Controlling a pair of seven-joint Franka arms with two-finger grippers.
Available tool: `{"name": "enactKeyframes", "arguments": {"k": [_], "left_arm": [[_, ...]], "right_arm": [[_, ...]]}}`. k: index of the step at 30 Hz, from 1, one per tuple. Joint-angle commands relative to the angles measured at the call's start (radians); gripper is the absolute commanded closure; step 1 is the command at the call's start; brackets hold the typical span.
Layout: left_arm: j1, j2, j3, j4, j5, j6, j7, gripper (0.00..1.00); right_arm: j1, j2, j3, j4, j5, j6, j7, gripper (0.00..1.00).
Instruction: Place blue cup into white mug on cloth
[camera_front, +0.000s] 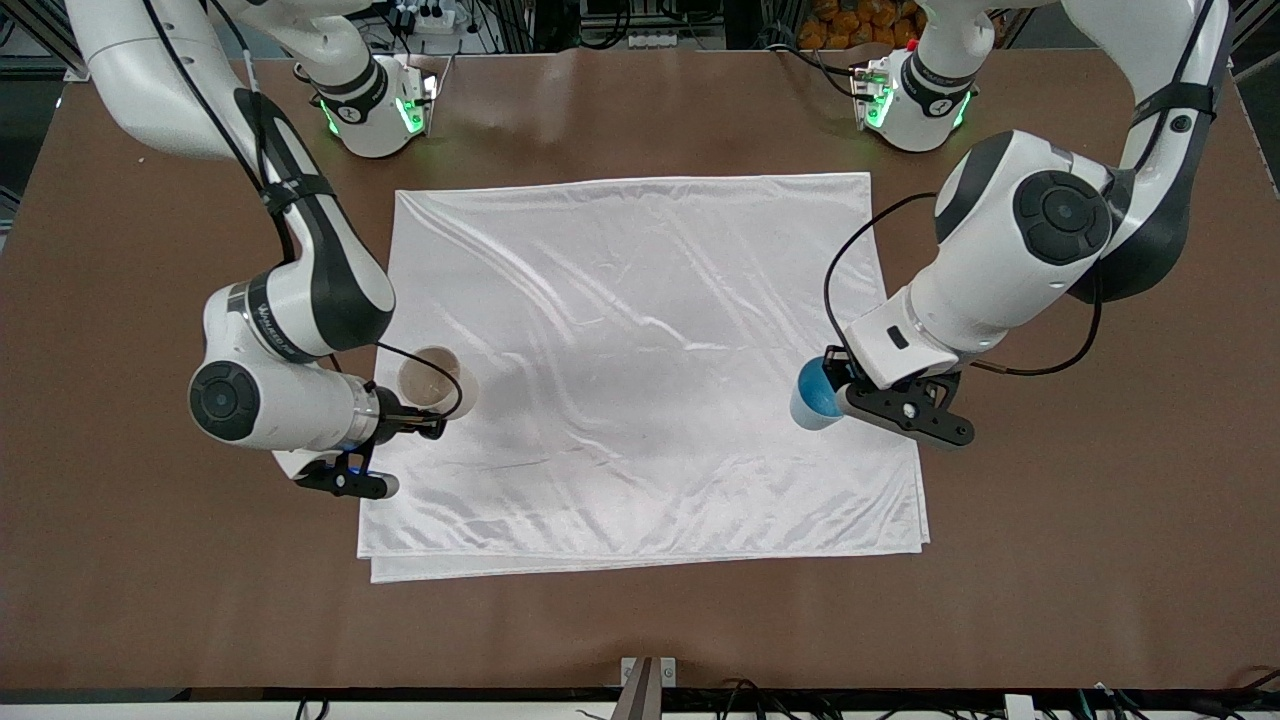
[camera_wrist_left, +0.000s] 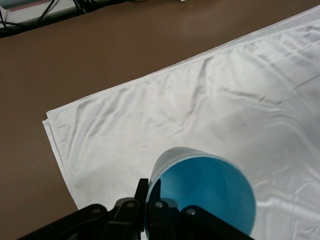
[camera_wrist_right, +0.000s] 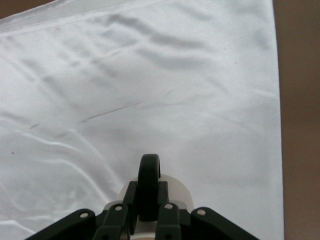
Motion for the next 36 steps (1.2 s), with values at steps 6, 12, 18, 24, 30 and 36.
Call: {"name": "enactKeyframes", "arguments": {"k": [6,12,18,24,30,36], "left_arm": [[0.004,-0.018,-0.021,0.001,-0.016,-0.029,-0.003,1.0],[0.005,-0.019,-0.025,0.003,-0.016,-0.078,-0.003,1.0],[0.008,-0.021,-0.025,0.003,-0.013,-0.115,-0.003,1.0],[0.01,-0.019,-0.021,0.01,-0.01,-0.12,-0.003,1.0],[0.01,-0.019,-0.021,0.017,-0.005,-0.123,-0.003,1.0],[0.007,-0.019,-0.021,0.017,-0.005,-0.146,-0.003,1.0]], "right_arm": [[0.116,0.032,-0.002,0.05,0.006,0.044,0.158,1.0],[0.168,0.055,-0.004,0.05,0.006,0.111,0.233,1.0],[0.217,0.093,-0.005,0.05,0.007,0.197,0.332,1.0],[0.244,0.133,-0.005,0.051,0.007,0.274,0.414,1.0],[0.267,0.172,-0.005,0.067,0.007,0.295,0.462,1.0],[0.3,0.215,-0.005,0.114,0.009,0.294,0.551,1.0]]}}
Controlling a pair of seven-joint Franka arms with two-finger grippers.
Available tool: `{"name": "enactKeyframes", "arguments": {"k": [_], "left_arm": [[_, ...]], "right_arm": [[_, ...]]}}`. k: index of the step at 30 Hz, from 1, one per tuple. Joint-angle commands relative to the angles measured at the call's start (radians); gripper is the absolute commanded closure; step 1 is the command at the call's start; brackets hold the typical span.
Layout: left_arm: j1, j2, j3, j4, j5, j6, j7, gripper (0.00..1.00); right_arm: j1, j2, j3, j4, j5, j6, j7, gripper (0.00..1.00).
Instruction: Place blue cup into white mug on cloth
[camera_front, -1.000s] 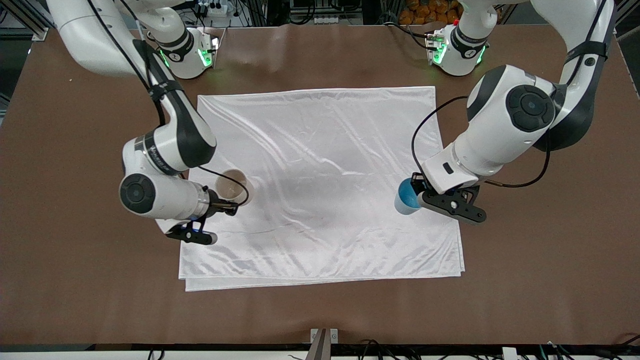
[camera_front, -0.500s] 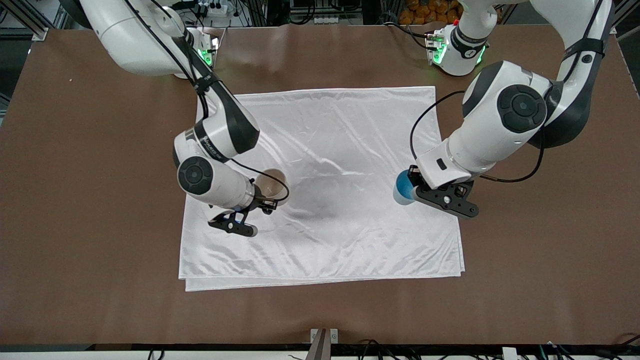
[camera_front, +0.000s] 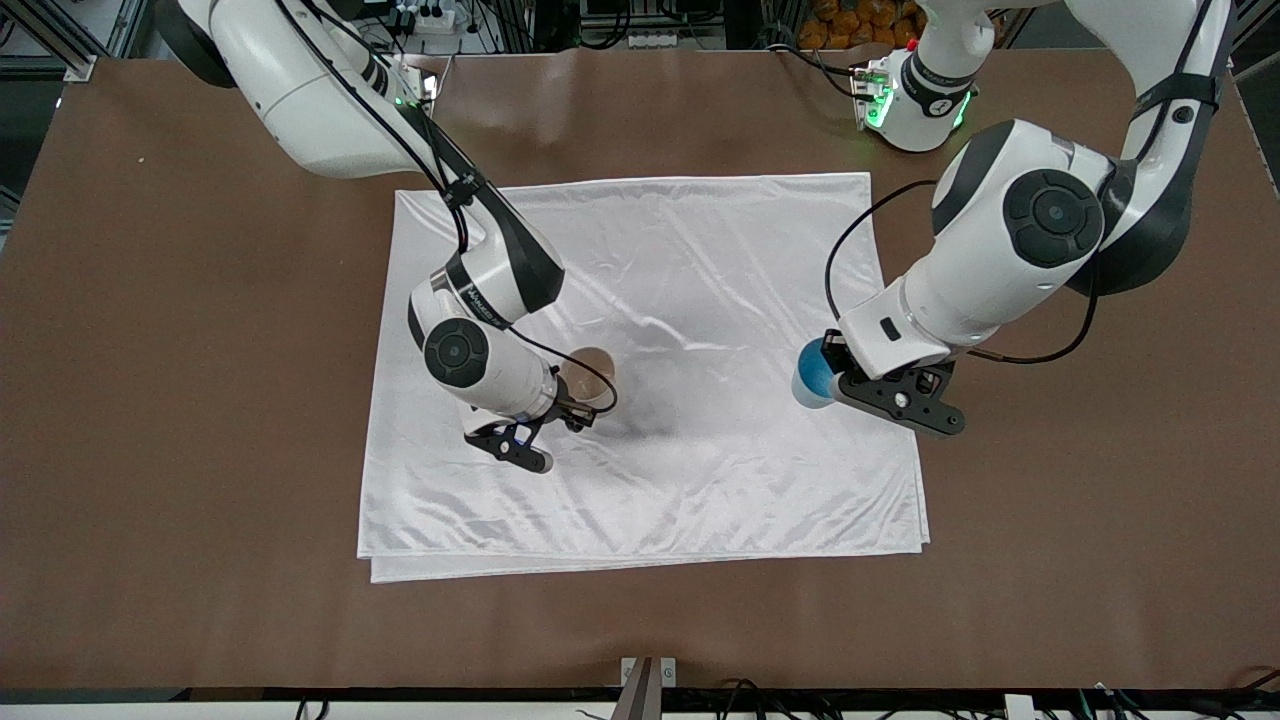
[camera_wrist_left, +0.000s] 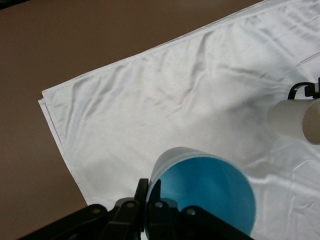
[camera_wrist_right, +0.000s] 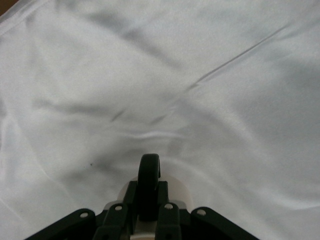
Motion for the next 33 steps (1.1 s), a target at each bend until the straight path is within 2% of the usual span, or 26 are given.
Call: {"name": "enactKeyframes", "arguments": {"k": [1,9,13,17,18,21,25,30,33], "left_arm": [[0.001,-0.014,-0.003,0.004,-0.005,-0.037,-0.002,1.0],[-0.001,-0.014,-0.004,0.004,-0.005,-0.042,-0.002,1.0],[-0.001,-0.014,-0.004,0.004,-0.006,-0.044,-0.002,1.0],[-0.004,-0.014,-0.004,0.004,-0.008,-0.042,-0.003,1.0],[-0.004,-0.014,-0.004,0.004,-0.008,-0.042,-0.003,1.0],[-0.019,-0.008,-0.004,0.004,-0.01,-0.042,-0.006,1.0],[-0.057,0.002,-0.001,0.009,-0.011,-0.042,-0.04,1.0],[-0.125,0.02,0.004,0.027,-0.01,-0.042,-0.16,1.0],[-0.16,0.029,0.007,0.029,-0.005,-0.042,-0.201,1.0]], "right_arm": [[0.038,0.057,-0.005,0.085,0.008,-0.011,0.085,1.0],[0.054,0.073,-0.006,0.085,0.005,-0.014,0.122,0.99],[0.049,0.076,-0.008,0.084,0.004,-0.017,0.121,0.59],[0.051,0.074,-0.011,0.082,-0.007,-0.022,0.121,0.08],[0.052,0.074,-0.014,0.081,-0.018,-0.02,0.121,0.0],[0.052,0.074,-0.014,0.081,-0.067,-0.022,0.119,0.0],[0.04,0.065,-0.014,0.081,-0.071,-0.028,0.118,0.0],[0.013,0.056,-0.017,0.087,-0.087,-0.101,0.101,0.0],[-0.02,0.047,-0.016,0.087,-0.128,-0.114,0.037,0.0]]}}
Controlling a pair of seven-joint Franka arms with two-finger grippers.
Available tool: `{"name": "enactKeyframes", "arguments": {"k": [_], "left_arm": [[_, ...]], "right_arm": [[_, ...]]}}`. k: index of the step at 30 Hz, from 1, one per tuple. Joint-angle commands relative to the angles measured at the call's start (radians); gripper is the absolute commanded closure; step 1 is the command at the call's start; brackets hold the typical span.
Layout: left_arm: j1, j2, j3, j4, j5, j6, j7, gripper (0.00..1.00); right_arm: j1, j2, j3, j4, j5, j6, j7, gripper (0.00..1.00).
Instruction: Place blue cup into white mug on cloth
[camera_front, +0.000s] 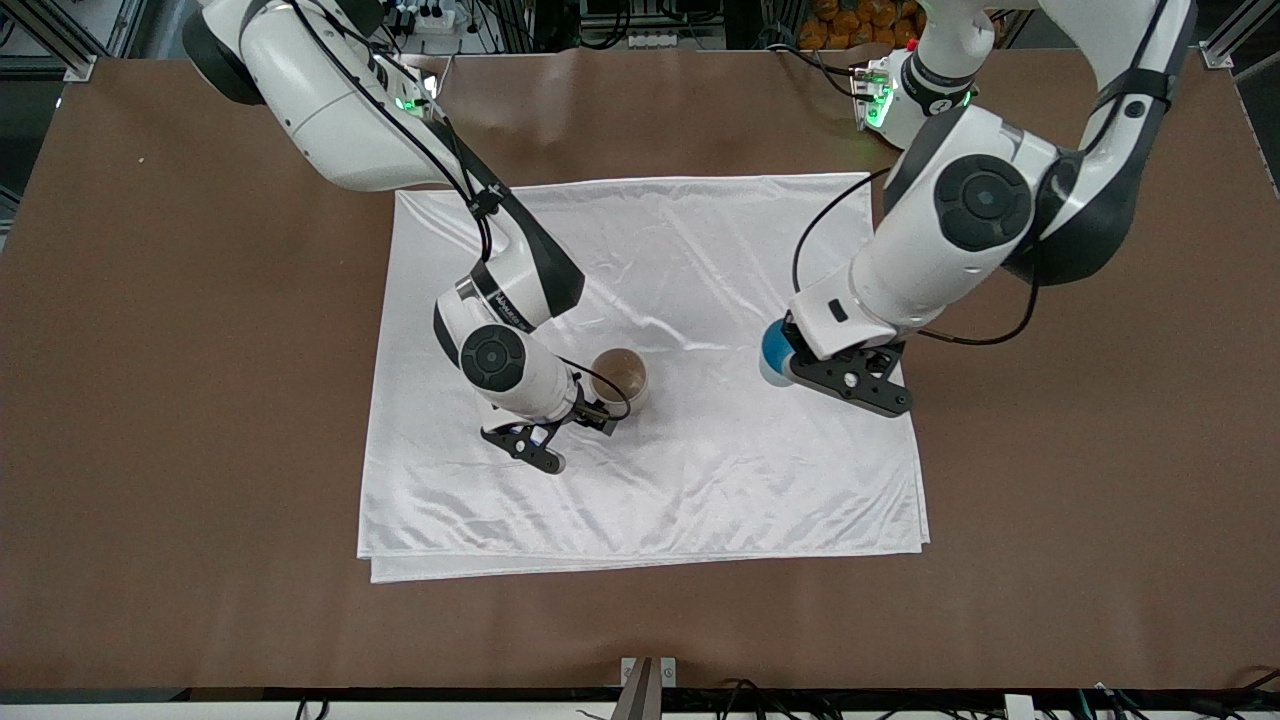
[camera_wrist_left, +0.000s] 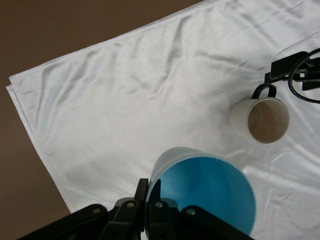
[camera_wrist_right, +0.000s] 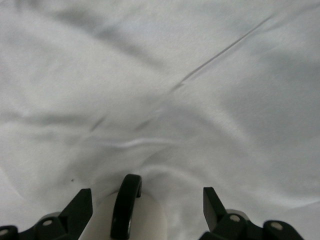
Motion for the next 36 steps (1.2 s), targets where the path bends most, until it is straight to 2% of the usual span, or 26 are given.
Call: {"name": "enactKeyframes", "arguments": {"k": [1,8,18,22,30,33,36], "left_arm": [[-0.064,0.024,0.009,0.027,-0.002,-0.016,-0.086,1.0],[-0.104,0.044,0.01,0.028,0.003,-0.015,-0.136,1.0],[-0.227,0.13,0.036,0.082,0.024,0.06,-0.3,1.0],[-0.32,0.162,0.118,0.087,0.035,0.142,-0.356,1.0],[-0.543,0.262,0.358,0.162,0.032,0.235,-0.4,1.0],[-0.571,0.28,0.391,0.166,0.031,0.272,-0.409,1.0],[-0.574,0.291,0.394,0.166,0.029,0.298,-0.409,1.0]], "right_arm": [[-0.061,-0.008,0.008,0.02,-0.066,-0.05,-0.087,0.0],[-0.146,-0.02,0.006,0.02,-0.078,-0.139,-0.256,0.0],[-0.255,-0.048,0.008,0.017,-0.086,-0.245,-0.451,0.0],[-0.29,-0.048,0.006,0.012,-0.092,-0.247,-0.531,0.0],[-0.376,-0.047,0.008,-0.008,-0.112,-0.256,-0.663,0.0],[-0.394,-0.048,0.008,-0.017,-0.112,-0.265,-0.69,0.0],[-0.41,-0.063,0.008,-0.04,-0.112,-0.27,-0.694,0.0]]}}
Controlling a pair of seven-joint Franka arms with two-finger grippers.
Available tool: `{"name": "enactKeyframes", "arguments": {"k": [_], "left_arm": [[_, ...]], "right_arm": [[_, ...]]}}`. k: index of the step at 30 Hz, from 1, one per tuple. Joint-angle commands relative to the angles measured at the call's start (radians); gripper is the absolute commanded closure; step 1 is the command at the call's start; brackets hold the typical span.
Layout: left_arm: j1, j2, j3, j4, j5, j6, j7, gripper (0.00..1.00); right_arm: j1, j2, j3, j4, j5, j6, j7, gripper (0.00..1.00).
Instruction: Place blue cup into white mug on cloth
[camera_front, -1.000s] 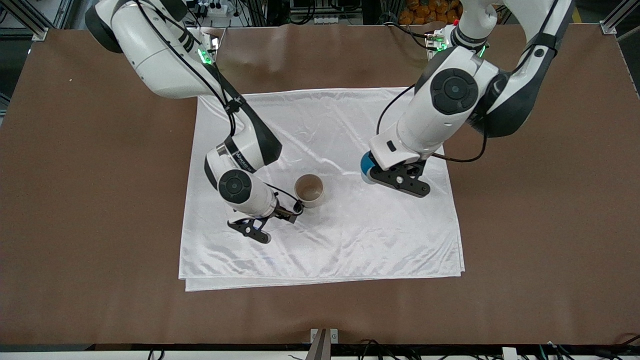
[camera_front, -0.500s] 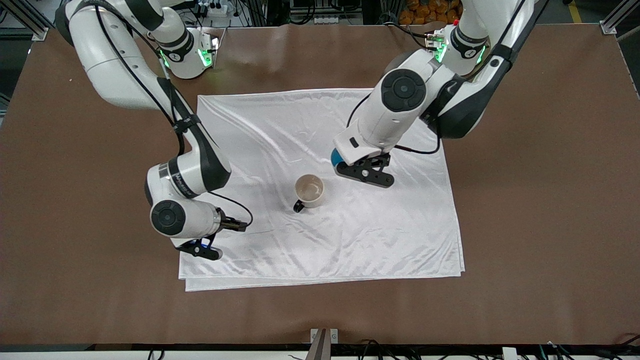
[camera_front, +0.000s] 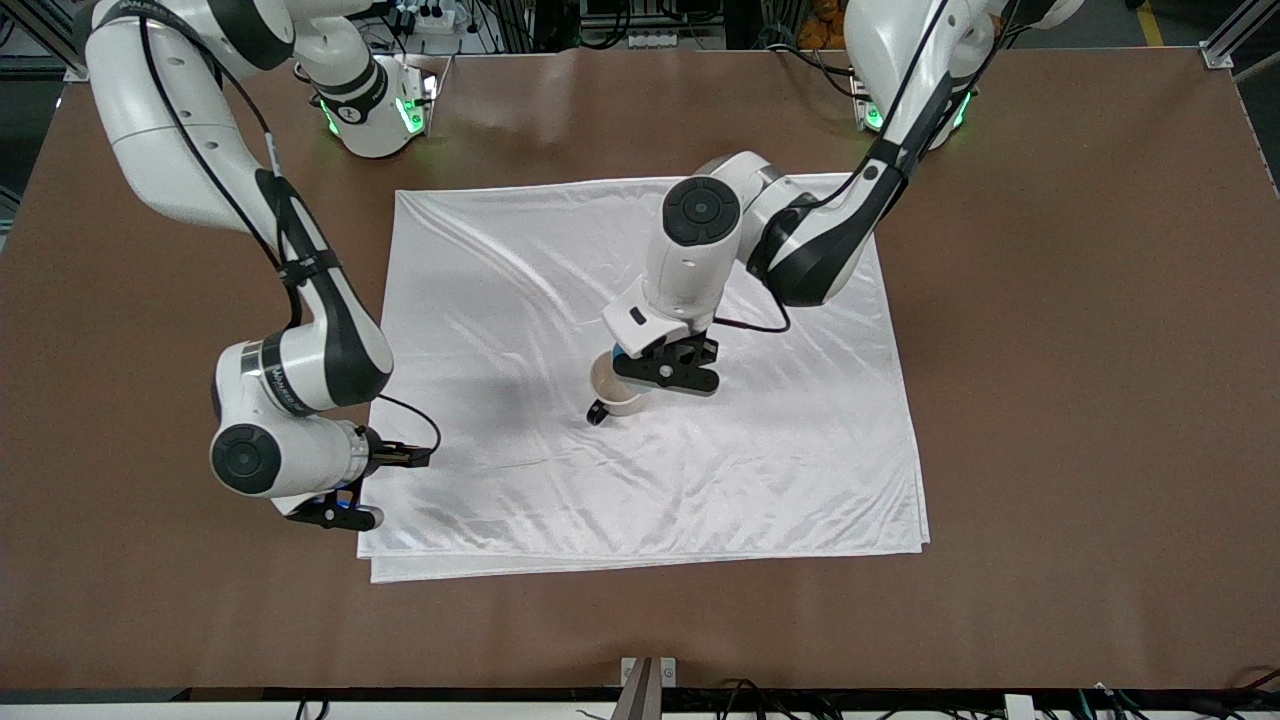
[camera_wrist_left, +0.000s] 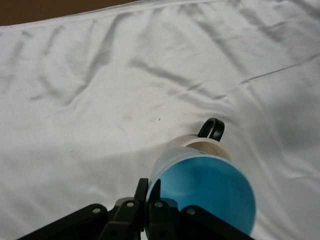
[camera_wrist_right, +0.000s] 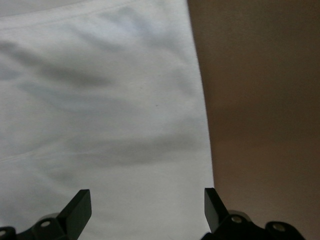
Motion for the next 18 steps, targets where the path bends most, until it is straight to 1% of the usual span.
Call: {"name": "enactKeyframes", "arguments": {"k": [1,6,9,12,18], "left_arm": [[-0.029,0.046,0.034,0.055,0.02,0.032,-0.027,1.0],[-0.038,0.065,0.032,0.056,0.018,0.068,-0.042,1.0],[-0.048,0.076,0.034,0.055,0.02,0.081,-0.058,1.0],[-0.049,0.078,0.034,0.055,0.02,0.079,-0.061,1.0],[-0.069,0.087,0.034,0.049,0.021,0.076,-0.061,1.0]], "right_arm": [[-0.037,-0.042,0.016,-0.061,-0.019,-0.01,-0.028,0.0],[-0.041,-0.148,0.015,-0.173,-0.019,-0.004,-0.028,0.0],[-0.064,-0.24,0.019,-0.268,-0.014,0.001,-0.03,0.0],[-0.066,-0.335,0.019,-0.354,-0.013,-0.001,-0.03,0.0],[-0.058,-0.493,0.019,-0.47,-0.008,-0.011,-0.032,0.0]]}}
